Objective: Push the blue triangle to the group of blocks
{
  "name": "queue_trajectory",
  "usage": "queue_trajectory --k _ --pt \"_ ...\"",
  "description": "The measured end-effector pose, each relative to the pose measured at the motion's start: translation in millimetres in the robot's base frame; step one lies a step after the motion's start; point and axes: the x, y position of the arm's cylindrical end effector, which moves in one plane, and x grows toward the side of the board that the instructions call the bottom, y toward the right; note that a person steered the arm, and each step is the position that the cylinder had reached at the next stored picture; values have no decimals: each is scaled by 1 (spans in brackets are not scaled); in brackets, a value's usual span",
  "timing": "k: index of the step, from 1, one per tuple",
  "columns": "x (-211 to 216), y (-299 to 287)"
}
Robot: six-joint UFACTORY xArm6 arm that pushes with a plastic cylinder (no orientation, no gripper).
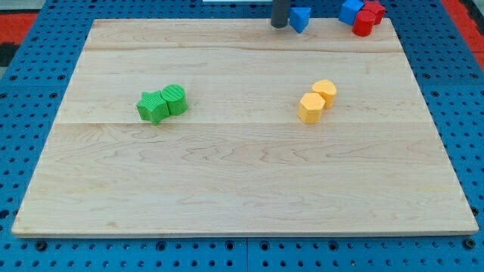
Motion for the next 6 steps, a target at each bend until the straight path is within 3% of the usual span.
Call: queue_trajectory --k 2,5,6 --pt "-7 -7" --pt "-8 105" --pt "-7 112"
